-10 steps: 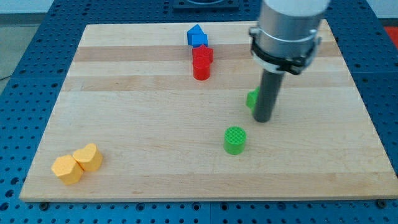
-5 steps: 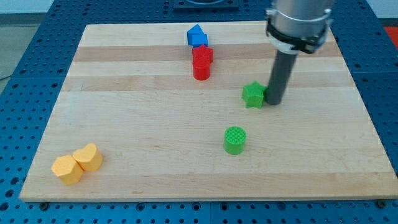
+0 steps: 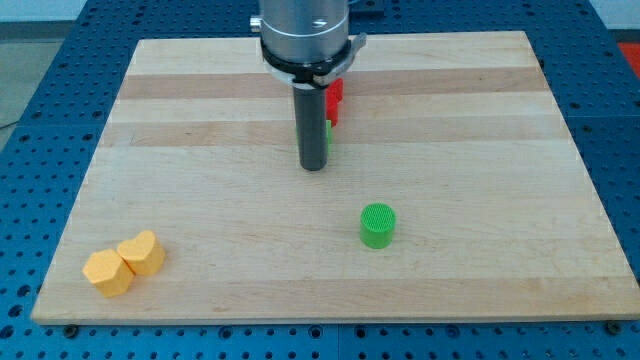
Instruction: Move the green star to line of blocks
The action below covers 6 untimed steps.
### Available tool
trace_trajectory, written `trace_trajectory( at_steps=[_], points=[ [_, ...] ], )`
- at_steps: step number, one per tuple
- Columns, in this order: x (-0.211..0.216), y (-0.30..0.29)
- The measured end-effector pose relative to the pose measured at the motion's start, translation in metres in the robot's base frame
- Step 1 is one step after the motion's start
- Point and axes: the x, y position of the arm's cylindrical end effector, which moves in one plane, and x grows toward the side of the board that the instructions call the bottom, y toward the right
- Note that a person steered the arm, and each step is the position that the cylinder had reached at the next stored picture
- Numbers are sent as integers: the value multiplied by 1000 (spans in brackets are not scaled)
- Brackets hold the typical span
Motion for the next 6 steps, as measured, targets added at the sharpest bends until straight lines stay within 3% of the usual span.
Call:
trace_trajectory(
  at_steps=[3, 6],
  points=[
    [13, -52],
    [-22, 10]
  ],
)
